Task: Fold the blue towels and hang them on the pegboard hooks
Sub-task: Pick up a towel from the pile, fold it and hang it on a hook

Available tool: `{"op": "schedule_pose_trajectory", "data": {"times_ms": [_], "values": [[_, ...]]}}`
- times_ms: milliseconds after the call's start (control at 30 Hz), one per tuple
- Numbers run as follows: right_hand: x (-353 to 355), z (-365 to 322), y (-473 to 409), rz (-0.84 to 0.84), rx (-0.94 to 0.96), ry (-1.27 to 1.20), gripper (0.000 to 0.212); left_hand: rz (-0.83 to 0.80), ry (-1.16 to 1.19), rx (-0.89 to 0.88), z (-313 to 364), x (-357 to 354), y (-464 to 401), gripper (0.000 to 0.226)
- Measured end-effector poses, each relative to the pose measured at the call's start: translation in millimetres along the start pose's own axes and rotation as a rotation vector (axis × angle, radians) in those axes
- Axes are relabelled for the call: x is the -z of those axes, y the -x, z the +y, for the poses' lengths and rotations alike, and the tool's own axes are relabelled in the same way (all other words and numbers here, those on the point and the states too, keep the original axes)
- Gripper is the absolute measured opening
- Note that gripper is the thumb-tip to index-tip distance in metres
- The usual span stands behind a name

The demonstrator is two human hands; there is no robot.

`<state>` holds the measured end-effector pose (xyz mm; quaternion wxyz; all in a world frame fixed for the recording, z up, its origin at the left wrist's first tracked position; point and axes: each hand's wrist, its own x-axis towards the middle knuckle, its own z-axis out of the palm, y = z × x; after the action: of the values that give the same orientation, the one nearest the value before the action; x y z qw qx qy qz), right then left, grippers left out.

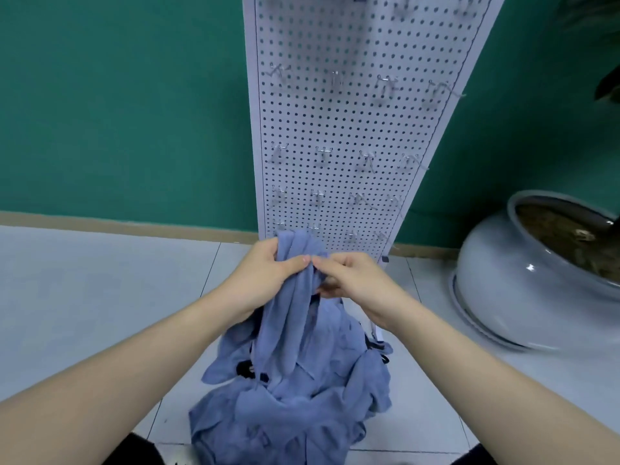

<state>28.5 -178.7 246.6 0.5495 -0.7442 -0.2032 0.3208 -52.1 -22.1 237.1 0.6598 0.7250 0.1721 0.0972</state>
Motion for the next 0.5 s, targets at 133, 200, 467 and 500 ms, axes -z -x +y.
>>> {"op": "schedule_pose_trajectory", "data": {"times_ms": [133,200,467,500], "values": [[6.8,10.9,-4.7,0.110,0.086,0.005,0.047,-0.050,-0.023,0.052,-5.3,0.1,-0.8,0.018],[9.5,15.6,-5.9,0.154,0.076,-0.015,0.043,-0.088,0.067,0.097,-5.4,-1.7,-1.1,0.024],[31.7,19.3,-1.7,0.203,0.133,-0.170,0.017,-0.157,0.724,0.383,5.4,5.5,-4.0,0.056],[35.7,18.9,-1.9,0.223,0.136,-0.172,0.018,-0.154,0.739,0.400,4.7,6.5,-5.0,0.054]]}}
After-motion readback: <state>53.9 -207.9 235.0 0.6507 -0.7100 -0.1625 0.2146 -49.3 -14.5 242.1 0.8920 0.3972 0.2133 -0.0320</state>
